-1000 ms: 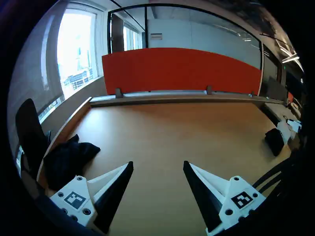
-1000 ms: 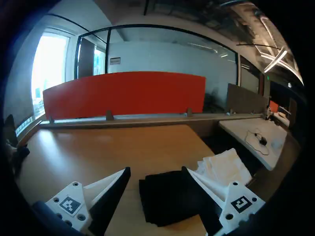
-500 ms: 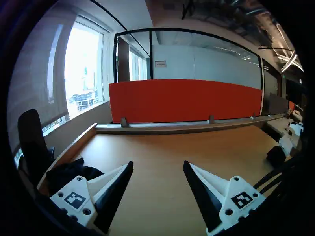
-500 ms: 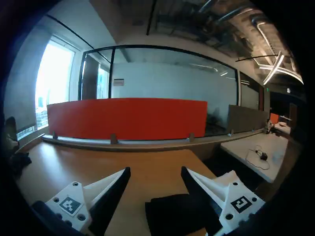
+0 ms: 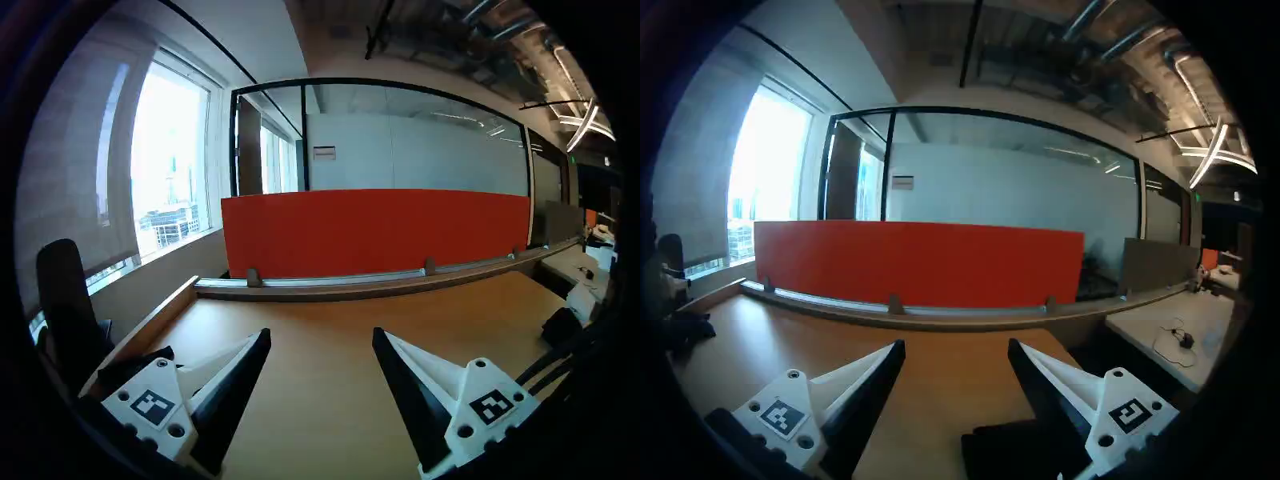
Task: Fold towel
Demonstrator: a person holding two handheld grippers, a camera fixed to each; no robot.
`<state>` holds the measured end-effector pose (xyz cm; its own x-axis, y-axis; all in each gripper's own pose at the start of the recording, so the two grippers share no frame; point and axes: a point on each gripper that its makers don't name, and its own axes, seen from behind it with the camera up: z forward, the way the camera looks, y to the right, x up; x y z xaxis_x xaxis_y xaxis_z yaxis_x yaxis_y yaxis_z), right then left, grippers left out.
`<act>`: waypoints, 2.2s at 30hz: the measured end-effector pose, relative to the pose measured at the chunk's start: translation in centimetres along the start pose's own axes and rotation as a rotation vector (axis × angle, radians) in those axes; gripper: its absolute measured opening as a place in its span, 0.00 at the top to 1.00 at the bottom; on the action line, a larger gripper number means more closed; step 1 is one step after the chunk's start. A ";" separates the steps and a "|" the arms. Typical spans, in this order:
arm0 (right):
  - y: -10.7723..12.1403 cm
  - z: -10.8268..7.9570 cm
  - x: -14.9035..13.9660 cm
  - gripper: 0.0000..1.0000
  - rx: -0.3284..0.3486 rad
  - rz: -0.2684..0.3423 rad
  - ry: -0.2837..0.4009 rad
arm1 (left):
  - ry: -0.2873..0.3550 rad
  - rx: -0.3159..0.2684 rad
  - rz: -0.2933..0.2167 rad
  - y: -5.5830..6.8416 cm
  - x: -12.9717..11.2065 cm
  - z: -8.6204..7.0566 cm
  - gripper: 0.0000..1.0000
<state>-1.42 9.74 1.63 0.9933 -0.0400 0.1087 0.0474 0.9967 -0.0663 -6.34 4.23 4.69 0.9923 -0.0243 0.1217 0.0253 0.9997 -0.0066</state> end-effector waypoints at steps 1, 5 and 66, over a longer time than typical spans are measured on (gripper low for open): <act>-0.4 0.1 0.4 0.00 0.002 0.002 0.004 | 0.005 -0.003 -0.004 0.1 0.2 0.0 0.06; -1.9 0.3 1.3 0.00 0.009 0.008 0.016 | 0.021 -0.016 -0.019 0.3 0.7 0.0 0.06; -12.0 -2.6 0.3 0.01 0.072 0.058 0.022 | 0.192 0.004 -0.020 -1.7 -10.3 0.1 0.06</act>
<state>-1.40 -2.38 -0.13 0.9962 0.0173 0.0849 -0.0173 0.9998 -0.0001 -16.60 2.75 3.56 0.9965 -0.0453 -0.0700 0.0453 0.9990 -0.0016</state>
